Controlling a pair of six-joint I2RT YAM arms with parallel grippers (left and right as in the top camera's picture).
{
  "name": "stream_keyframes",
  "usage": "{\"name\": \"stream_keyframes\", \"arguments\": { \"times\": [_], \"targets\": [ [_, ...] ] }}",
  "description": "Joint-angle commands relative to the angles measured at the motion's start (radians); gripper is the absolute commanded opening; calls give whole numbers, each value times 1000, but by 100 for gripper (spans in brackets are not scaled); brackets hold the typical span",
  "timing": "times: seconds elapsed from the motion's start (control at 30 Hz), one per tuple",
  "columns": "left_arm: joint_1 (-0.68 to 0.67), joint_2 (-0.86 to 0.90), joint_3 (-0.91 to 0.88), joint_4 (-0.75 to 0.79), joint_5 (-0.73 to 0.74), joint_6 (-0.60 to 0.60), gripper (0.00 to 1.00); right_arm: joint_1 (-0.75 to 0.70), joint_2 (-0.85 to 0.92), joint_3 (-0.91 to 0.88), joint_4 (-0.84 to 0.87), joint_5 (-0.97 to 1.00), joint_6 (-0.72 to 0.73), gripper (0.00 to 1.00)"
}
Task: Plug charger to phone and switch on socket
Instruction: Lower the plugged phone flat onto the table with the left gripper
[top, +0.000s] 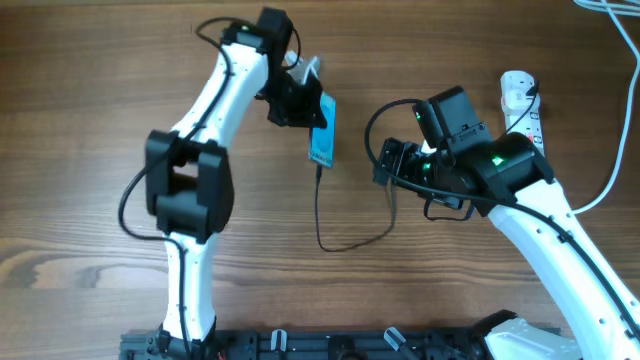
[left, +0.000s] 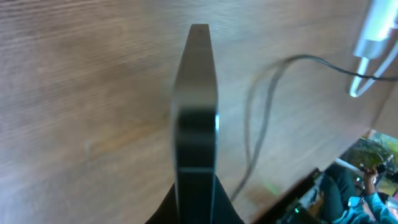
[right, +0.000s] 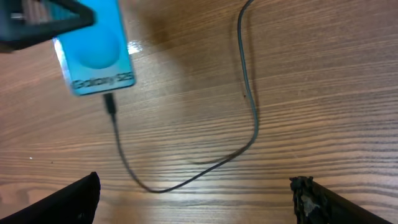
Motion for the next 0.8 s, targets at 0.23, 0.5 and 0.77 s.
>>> {"name": "stream_keyframes", "arguments": {
  "times": [0.23,0.5,0.77],
  "targets": [
    [-5,68,8,83,-13,-76,4,0,-12,13,27,5,-3,100],
    [-53,68,8,72,-66,-103,4,0,-12,13,49,6,-2,100],
    [-54,69,8,56,-114,-154,4,0,-2,12,48,5,-3,100]
  ]
}}
